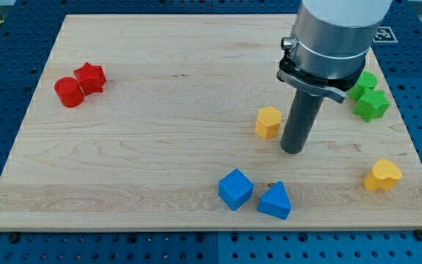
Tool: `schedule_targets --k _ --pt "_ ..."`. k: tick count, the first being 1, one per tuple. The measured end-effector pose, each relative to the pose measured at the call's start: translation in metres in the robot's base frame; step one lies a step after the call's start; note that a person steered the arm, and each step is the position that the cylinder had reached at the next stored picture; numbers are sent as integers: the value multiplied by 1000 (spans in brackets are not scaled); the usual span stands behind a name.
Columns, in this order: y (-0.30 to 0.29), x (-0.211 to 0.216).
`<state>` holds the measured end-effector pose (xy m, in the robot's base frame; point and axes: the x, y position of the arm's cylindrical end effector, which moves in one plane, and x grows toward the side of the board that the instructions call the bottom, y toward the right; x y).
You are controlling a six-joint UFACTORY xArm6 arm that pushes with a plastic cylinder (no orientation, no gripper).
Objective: Move the yellow hexagon slightly parallel to the left of the green star
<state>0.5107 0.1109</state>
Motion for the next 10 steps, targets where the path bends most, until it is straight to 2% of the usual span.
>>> schedule_targets --k 4,5,9,10 --pt "-16 -19" --pt "18 -19" --pt "47 -17" --pt "74 -15"
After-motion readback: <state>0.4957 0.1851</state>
